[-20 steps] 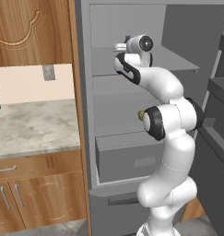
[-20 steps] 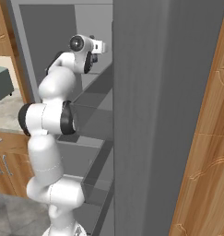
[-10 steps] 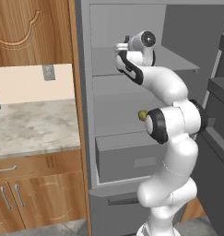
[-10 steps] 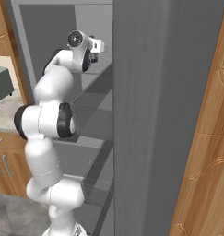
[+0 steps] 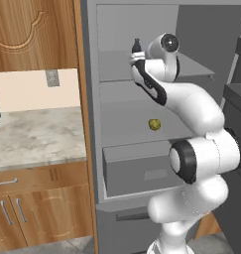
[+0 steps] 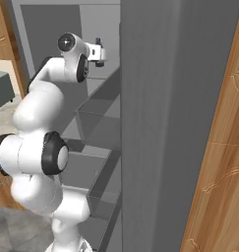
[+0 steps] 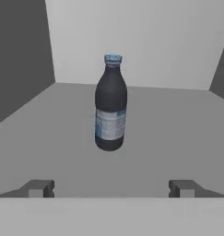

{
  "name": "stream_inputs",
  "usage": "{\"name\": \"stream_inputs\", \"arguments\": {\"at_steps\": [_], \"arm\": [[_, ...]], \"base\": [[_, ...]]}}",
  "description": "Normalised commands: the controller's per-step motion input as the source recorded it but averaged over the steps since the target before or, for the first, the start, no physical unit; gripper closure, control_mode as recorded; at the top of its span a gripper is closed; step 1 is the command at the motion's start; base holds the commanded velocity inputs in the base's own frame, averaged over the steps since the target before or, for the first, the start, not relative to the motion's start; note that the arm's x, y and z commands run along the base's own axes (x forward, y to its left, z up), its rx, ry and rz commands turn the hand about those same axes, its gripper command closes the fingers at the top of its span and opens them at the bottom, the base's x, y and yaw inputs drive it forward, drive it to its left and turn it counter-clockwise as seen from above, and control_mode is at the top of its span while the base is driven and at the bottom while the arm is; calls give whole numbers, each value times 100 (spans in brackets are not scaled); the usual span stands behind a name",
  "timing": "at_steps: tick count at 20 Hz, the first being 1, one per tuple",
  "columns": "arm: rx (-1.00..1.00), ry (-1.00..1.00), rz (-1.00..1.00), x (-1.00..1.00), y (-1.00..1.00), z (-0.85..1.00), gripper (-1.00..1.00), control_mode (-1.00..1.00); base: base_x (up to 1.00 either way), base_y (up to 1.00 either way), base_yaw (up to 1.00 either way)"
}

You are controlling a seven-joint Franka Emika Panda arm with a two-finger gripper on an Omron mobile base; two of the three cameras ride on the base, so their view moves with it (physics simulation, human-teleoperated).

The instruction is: Move the pear and bottled drink from the second highest shelf to the top shelf to make space. Then, place the pitcher from the counter on the cleared second highest shelf.

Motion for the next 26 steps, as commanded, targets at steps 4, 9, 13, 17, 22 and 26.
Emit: {"name": "stream_inputs", "arguments": {"at_steps": [4, 9, 13, 17, 22, 26], "arm": [[0, 0, -3, -100, -9, -43, -100, -100], [0, 0, -8, -100, -16, -51, -100, -100], [1, 1, -6, -98, -23, -60, -100, -100], [0, 7, -1, -71, -9, -48, -100, -100], [0, 7, 0, -44, -21, -67, -100, -100], [0, 13, 0, -5, -22, -76, -100, -100]], "base": [[0, 0, 0], [0, 0, 0], [0, 0, 0], [0, 0, 0], [0, 0, 0], [0, 0, 0]]}}
